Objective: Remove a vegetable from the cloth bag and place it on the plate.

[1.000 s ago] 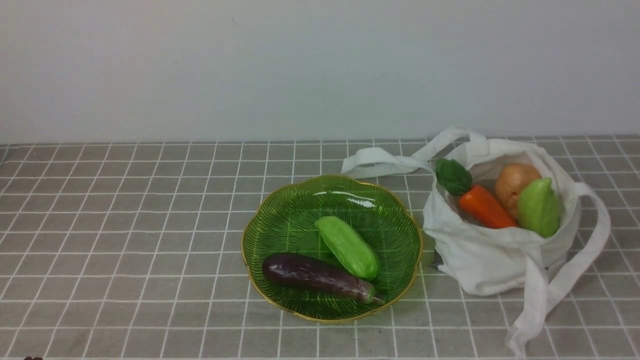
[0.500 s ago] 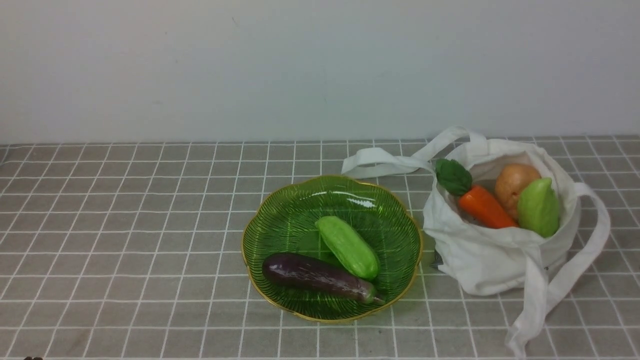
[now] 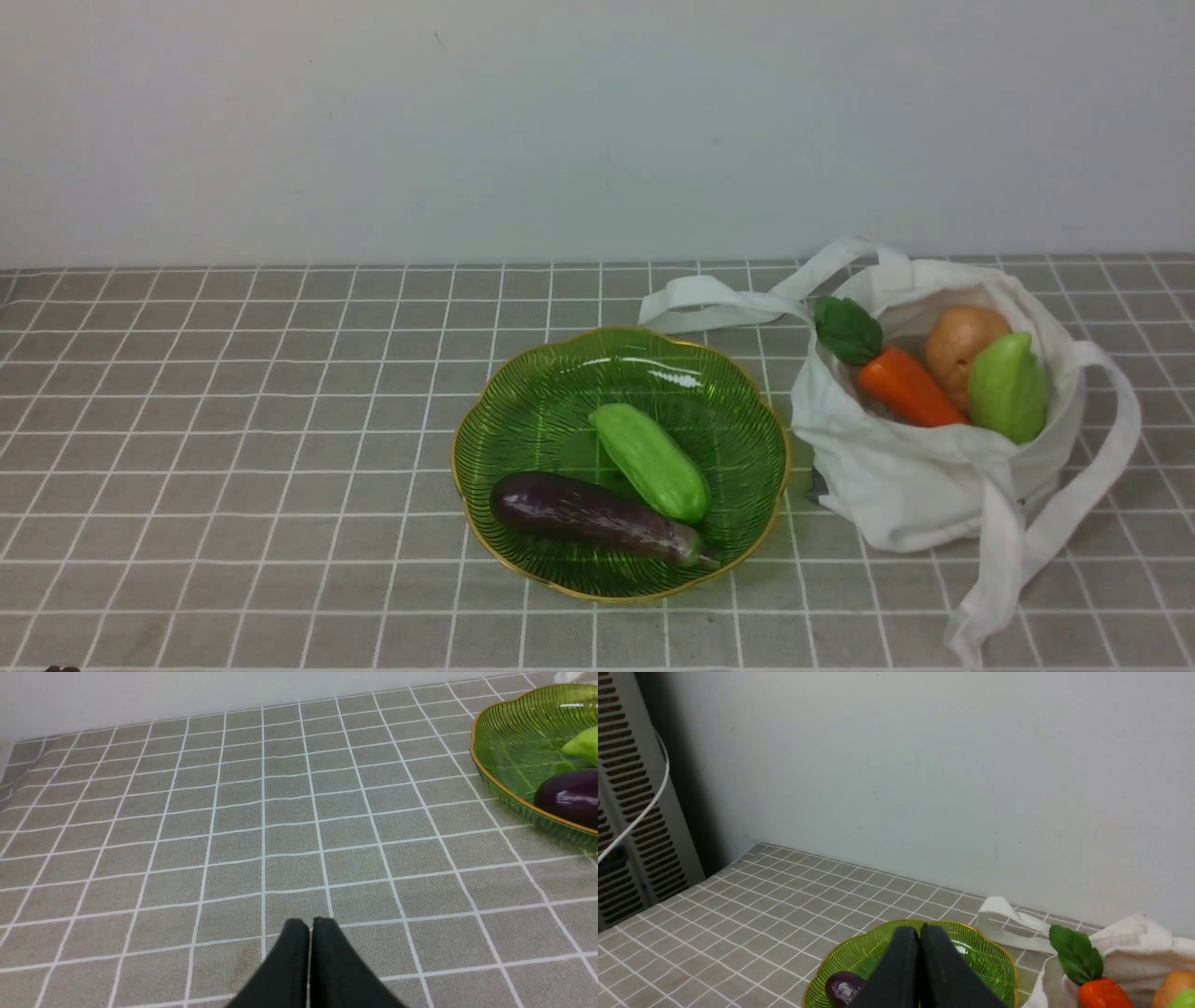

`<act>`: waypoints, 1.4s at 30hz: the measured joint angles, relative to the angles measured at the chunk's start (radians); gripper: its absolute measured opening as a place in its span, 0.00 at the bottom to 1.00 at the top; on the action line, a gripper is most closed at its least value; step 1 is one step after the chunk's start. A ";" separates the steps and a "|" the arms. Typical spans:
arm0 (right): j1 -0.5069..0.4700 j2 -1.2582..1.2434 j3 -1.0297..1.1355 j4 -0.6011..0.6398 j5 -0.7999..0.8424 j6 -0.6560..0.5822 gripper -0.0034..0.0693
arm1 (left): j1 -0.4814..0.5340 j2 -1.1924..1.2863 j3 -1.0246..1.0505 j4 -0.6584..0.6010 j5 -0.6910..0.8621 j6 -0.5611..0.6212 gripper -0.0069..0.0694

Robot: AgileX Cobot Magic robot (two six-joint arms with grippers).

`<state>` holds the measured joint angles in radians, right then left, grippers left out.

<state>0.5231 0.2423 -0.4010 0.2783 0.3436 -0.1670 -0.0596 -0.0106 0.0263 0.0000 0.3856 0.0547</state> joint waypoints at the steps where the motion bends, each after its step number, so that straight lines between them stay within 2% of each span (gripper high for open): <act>1: -0.002 -0.016 0.020 -0.015 -0.024 0.000 0.03 | 0.000 0.000 0.000 0.000 0.000 0.000 0.08; 3: -0.009 -0.035 0.047 -0.035 -0.053 0.000 0.03 | 0.000 0.000 0.000 0.000 0.000 0.000 0.08; 5: -0.062 -0.081 0.122 -0.099 -0.118 0.000 0.03 | 0.000 0.000 0.000 0.000 0.000 0.000 0.08; 7: -0.153 -0.136 0.219 -0.147 -0.153 0.001 0.03 | 0.000 0.000 0.000 0.000 0.000 0.000 0.08; 11: -0.305 -0.237 0.360 -0.163 -0.167 0.013 0.03 | 0.000 0.000 0.000 0.000 0.000 0.000 0.08; 13: -0.374 -0.249 0.411 -0.168 -0.156 0.016 0.03 | 0.000 0.000 0.000 0.000 0.000 0.000 0.08; 17: -0.490 -0.253 0.429 -0.179 -0.029 0.018 0.03 | 0.000 0.000 0.000 0.000 0.000 0.000 0.08; 23: -0.547 -0.253 0.427 -0.198 0.019 0.051 0.03 | 0.000 0.000 0.000 0.000 0.000 0.000 0.08; 32: -0.524 -0.253 0.427 -0.212 0.022 0.109 0.03 | 0.000 0.000 0.000 0.000 0.000 0.000 0.08; 42: -0.503 -0.253 0.426 -0.212 0.022 0.113 0.03 | 0.000 0.000 0.000 0.000 0.000 0.000 0.08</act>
<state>0.0197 -0.0111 0.0253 0.0668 0.3653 -0.0545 -0.0595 -0.0106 0.0263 0.0000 0.3856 0.0547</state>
